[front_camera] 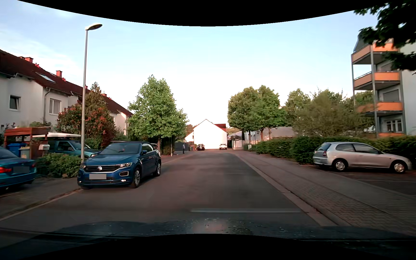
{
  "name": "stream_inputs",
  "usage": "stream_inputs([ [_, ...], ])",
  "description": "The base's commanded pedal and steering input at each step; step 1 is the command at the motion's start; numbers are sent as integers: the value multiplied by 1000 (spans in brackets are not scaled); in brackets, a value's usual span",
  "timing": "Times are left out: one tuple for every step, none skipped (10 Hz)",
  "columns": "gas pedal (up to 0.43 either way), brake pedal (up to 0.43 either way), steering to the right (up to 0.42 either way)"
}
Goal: Follow the waypoints while adhering to traffic rules and regulations
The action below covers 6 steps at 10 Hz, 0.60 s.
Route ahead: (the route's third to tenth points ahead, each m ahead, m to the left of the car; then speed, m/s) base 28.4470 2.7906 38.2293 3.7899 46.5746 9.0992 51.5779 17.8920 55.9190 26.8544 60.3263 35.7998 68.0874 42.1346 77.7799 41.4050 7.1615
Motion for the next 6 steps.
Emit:
stream_inputs([
  [67, 0, 9],
  [67, 0, 6],
  [67, 0, 6],
  [47, 0, 6],
  [39, 0, 5],
  [28, 0, 4],
])
